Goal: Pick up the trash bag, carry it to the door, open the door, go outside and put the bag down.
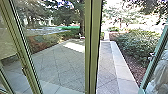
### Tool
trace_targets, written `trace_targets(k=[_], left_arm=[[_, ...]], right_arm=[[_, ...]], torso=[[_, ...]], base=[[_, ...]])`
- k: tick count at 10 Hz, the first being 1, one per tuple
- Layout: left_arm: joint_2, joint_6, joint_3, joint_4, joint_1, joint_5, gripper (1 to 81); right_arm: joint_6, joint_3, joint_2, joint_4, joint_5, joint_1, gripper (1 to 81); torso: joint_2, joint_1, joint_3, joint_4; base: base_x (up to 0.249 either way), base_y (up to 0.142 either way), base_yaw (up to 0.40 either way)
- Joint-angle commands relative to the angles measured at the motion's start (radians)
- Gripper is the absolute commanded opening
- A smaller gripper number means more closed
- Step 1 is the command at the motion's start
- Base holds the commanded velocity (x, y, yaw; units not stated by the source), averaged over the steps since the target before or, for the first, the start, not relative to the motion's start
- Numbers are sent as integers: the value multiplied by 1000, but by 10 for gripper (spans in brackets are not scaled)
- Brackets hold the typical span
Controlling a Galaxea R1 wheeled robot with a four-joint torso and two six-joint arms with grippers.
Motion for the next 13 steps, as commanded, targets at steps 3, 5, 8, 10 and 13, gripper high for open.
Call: trace_targets(k=[3,5,8,10,13], left_arm=[[-4,4,-16,4,-55,52,10],[5,4,-40,4,-65,52,10],[29,6,-77,8,-66,29,10],[34,6,-93,8,-68,29,10],[37,7,-100,11,-71,29,10]], right_arm=[[-48,-163,143,0,77,-34,811],[-47,-122,146,-3,113,-60,811],[-47,-91,168,-5,162,-83,811],[-47,-91,181,-5,224,-96,811],[-45,-88,194,-3,238,-90,811]], torso=[[0,0,0,0],[0,0,0,0],[0,0,0,0],[0,0,0,0],[0,0,0,0]], base=[[0,0,0],[0,0,0],[0,0,0],[0,0,0],[0,0,0]])
